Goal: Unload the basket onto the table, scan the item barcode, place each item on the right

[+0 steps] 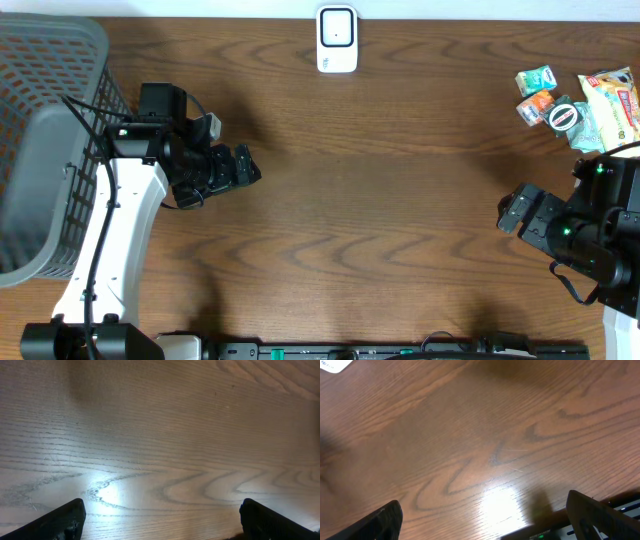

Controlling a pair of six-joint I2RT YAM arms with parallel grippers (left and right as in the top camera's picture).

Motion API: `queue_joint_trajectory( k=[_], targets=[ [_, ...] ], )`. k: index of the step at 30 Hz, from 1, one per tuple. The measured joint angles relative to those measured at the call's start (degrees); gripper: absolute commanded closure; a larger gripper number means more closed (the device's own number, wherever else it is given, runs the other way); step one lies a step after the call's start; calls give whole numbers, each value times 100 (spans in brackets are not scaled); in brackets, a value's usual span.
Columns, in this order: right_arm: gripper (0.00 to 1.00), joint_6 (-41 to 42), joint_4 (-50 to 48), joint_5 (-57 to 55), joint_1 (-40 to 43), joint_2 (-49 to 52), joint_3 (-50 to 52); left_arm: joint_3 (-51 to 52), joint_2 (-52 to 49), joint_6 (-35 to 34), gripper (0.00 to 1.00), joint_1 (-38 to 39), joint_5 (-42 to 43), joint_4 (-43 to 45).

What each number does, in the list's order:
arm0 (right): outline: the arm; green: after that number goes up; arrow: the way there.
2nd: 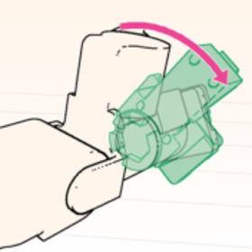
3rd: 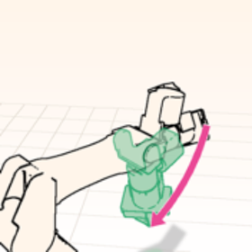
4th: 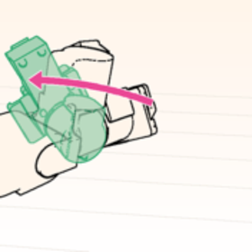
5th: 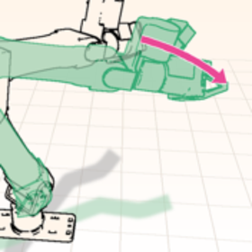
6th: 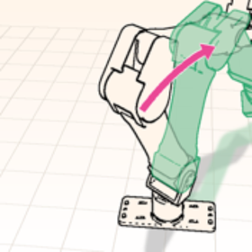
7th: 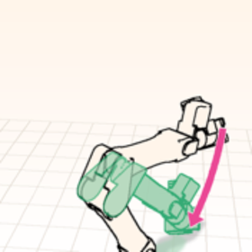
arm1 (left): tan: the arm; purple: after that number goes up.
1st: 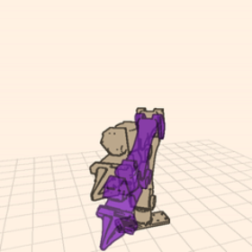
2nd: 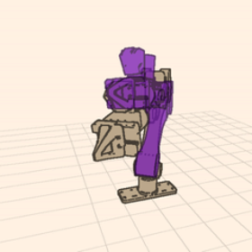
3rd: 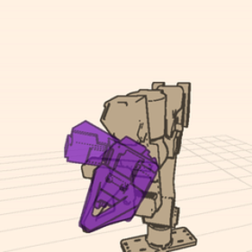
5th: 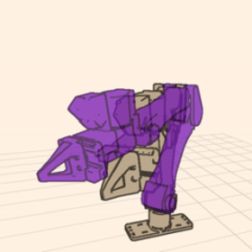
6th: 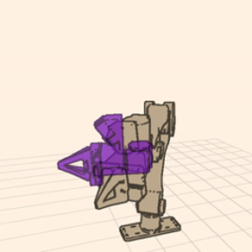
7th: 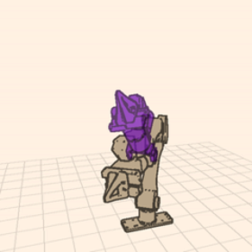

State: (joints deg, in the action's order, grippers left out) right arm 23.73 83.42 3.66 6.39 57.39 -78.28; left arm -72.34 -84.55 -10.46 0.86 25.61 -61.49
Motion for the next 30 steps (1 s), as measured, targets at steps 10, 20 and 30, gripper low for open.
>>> queue_joint_trajectory(
  k=[10, 20, 30],
  targets=[
    [1, 4, 7, -4, -96, 339, 0, 0, 0, 0, 2, 0, 0, 0],
    [1, 20, 7, 0, -96, 411, 2, 0, 0, 0, 2, 0, 0, 0],
    [1, 20, 7, -2, -96, 411, 2, 0, 0, 0, 2, 2, 0, 0]
  ],
)
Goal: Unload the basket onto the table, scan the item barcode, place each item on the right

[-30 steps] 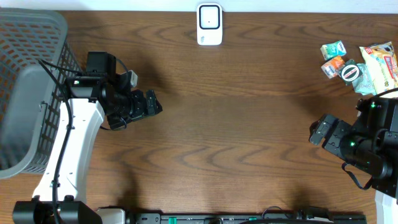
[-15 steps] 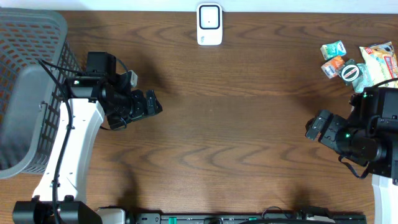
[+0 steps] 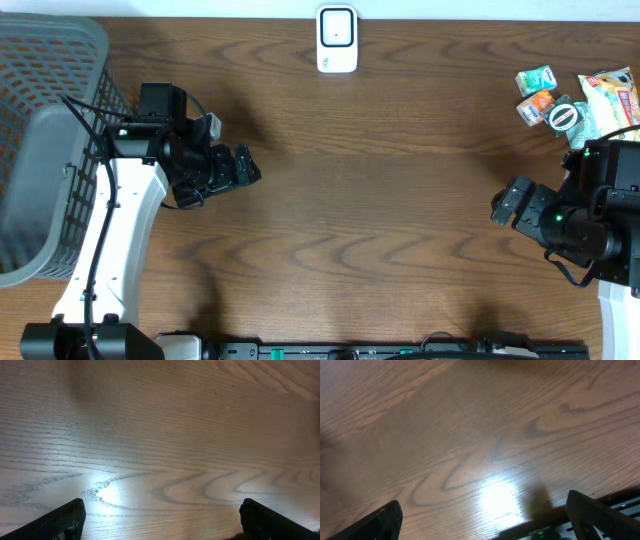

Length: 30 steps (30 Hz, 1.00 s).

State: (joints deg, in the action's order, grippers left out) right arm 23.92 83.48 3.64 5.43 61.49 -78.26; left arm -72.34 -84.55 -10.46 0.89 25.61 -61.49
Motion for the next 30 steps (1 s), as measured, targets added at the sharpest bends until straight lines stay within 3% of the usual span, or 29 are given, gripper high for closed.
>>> queue_joint_trajectory(
  k=[9, 15, 22, 30],
  targets=[
    [1, -15, -199, -164, -2, -37, 20, 0, 0, 0, 2, -2, -2, 0],
    [1, -343, -1427, -81, -278, -450, 470, 0, 0, 0, 2, -2, -2, 2],
    [1, -1309, -3471, 483, -874, -1204, 2050, 0, 0, 0, 2, -2, -2, 4],
    [1, -1882, -5023, 798, -986, -2352, 3954, 0, 0, 0, 2, -2, -4, 4]
  ],
)
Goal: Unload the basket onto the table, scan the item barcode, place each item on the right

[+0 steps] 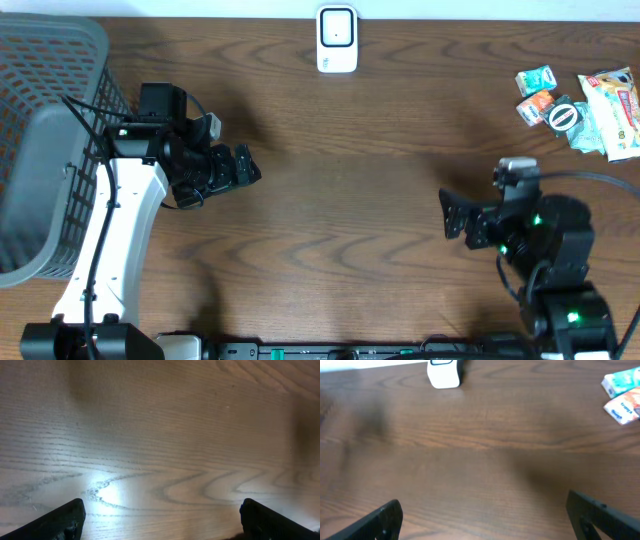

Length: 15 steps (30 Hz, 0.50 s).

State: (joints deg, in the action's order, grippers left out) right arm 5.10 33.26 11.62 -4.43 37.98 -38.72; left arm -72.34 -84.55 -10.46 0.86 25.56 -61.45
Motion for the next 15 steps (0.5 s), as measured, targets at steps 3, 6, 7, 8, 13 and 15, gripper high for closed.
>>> queue_joint_trajectory(
  k=[3, 6, 7, 8, 13, 15],
  targets=[
    [1, -52, -435, 31, 0, -437, 603, 0, 0, 0, 2, 0, 7, -4],
    [1, -92, -944, 48, 0, -931, 1198, 0, 0, 0, 2, 0, 4, -7],
    [1, -101, -1097, 55, 0, -1051, 1329, 0, 0, 0, 2, 2, 2, -2],
    [1, -107, -1259, 72, 0, -1182, 1475, 0, 0, 0, 2, 0, 2, -2],
    [1, -127, -2061, 267, 0, -1703, 2118, 0, 0, 0, 2, 0, 2, -2],
    [1, -129, -2361, 308, 0, -1849, 2337, 0, 0, 0, 2, 0, 2, -2]
  ],
)
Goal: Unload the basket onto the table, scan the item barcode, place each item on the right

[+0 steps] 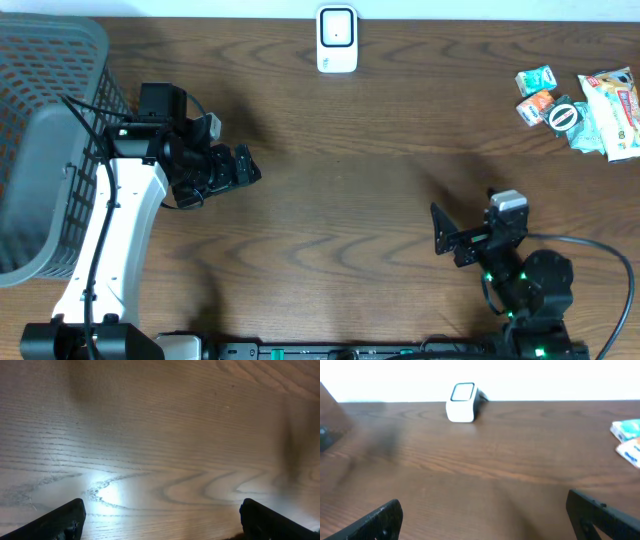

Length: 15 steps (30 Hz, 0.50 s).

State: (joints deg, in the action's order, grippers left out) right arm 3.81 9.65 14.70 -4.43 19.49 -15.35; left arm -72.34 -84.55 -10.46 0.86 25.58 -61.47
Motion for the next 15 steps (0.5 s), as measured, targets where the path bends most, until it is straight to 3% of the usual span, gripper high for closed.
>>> queue_joint_trajectory(
  k=[10, 15],
  targets=[
    [1, -2, -1814, -66, 2, -647, 1005, 0, 0, 0, 2, 0, 0, 2],
    [1, 7, -2138, -197, 2, -942, 1364, 0, 0, 0, 2, 0, 0, 0]
  ],
)
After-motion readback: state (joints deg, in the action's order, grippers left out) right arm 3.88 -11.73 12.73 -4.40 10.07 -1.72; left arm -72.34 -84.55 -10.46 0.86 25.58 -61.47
